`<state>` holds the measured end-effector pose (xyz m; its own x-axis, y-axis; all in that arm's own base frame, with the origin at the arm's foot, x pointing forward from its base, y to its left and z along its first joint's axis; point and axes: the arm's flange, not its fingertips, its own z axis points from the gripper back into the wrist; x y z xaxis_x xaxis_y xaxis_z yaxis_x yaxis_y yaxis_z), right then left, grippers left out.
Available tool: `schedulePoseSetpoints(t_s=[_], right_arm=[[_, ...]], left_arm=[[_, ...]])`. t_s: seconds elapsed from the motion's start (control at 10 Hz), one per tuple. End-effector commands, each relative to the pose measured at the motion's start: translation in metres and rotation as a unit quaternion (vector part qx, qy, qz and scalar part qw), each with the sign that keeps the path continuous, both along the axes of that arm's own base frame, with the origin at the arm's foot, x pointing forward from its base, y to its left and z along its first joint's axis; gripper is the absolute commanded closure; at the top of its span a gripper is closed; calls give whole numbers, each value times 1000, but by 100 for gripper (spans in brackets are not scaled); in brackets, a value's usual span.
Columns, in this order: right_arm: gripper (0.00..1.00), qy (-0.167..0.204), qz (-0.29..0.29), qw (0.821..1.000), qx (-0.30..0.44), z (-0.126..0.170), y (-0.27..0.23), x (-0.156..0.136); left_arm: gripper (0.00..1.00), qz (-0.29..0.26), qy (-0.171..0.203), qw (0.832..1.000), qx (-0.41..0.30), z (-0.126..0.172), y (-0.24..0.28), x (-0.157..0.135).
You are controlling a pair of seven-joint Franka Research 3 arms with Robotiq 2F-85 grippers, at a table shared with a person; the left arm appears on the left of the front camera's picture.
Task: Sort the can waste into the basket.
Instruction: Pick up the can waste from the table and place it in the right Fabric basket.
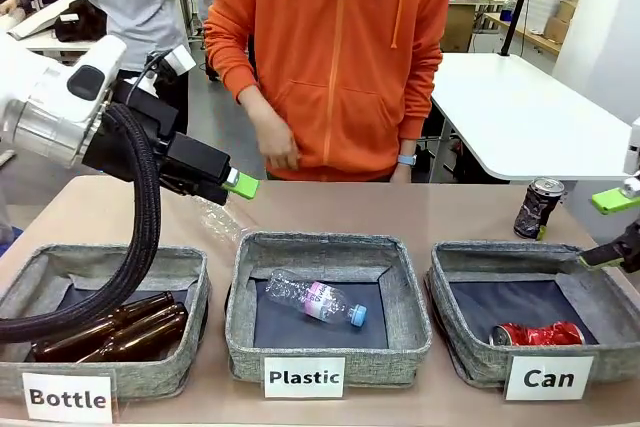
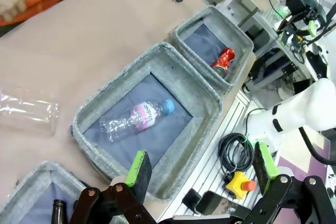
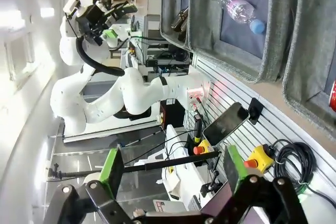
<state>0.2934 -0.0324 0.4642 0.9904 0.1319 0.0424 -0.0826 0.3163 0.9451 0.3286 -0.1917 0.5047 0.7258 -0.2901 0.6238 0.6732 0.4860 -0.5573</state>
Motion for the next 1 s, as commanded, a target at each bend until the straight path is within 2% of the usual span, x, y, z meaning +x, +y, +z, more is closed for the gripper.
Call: schedulePoseSetpoints(t_s=[0.0,0.1,0.3,0.4,0.6,0.7,0.8,0.9], right_arm=[[0,9,26,1000,-1,7,12,28],[0,8,31,999,2,8,12,29],[0,-4,43,999,32,16,13,32],[0,-12,53,997,58,18,4,36],[0,-9,48,992,115,15,-7,34],[0,-1,42,991,126,11,-14,33],[0,1,36,991,125,10,-17,34],[0,-1,42,995,94,14,-6,29]], left_arm=[[0,107,134,983,-62,3,114,-32],[0,108,135,983,-69,2,122,-36],[0,154,144,973,-98,-7,172,-67],[0,172,148,966,-122,-21,204,-71],[0,197,171,952,-161,-50,254,-98],[0,190,182,951,-165,-62,260,-104],[0,220,172,943,-182,-75,258,-106],[0,203,178,950,-158,2,293,-49]])
